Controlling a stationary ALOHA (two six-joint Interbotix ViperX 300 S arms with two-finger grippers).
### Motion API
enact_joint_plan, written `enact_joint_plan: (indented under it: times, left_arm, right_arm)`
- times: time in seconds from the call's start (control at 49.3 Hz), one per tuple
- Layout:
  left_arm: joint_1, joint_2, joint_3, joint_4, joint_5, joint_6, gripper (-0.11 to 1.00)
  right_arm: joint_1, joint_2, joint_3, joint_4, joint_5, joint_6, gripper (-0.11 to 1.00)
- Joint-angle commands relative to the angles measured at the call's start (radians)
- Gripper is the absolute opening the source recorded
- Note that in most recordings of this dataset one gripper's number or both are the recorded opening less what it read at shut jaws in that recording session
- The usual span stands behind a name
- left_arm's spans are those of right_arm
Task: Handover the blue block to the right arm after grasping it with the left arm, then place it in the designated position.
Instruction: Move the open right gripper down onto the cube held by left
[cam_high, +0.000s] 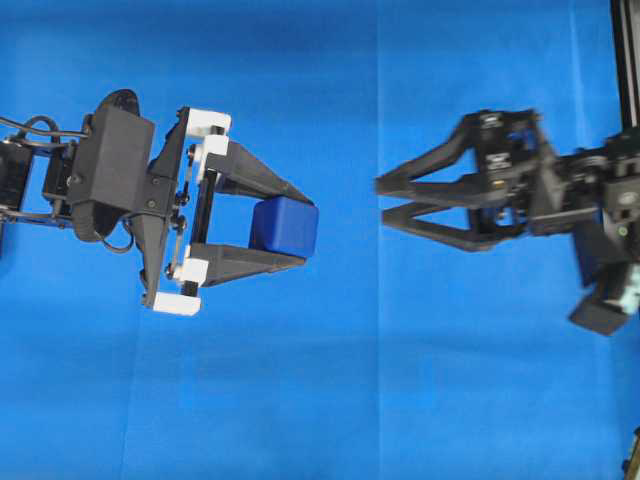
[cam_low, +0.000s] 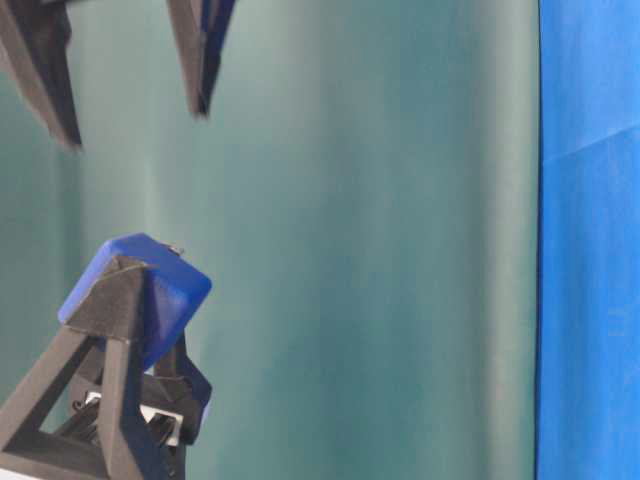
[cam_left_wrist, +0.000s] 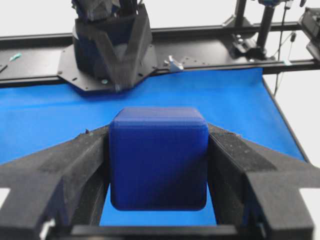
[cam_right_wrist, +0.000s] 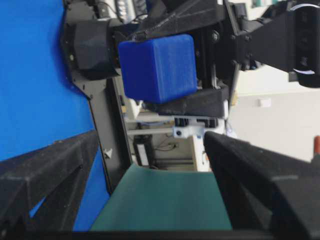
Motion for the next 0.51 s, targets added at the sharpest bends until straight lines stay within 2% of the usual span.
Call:
enact_joint_plan:
  times: [0.0, 0.284, 0.487]
  left_arm:
    - [0.002, -0.021, -0.012, -0.003, -0.006, -0.002, 0.49]
    - [0.003, -0.021, -0.012, -0.002, -0.003, -0.002, 0.49]
    - [0.005, -0.021, -0.012, -0.002, -0.003, -0.002, 0.49]
  right_arm:
    - [0.002, 0.037, -0.061, 0.000, -0.017, 0.000, 0.96]
    - [0.006, 0.149, -0.152, -0.002, -0.026, -0.008, 0.96]
    - [0.011, 0.204, -0.209, -0.003, -0.026, -0.044, 0.96]
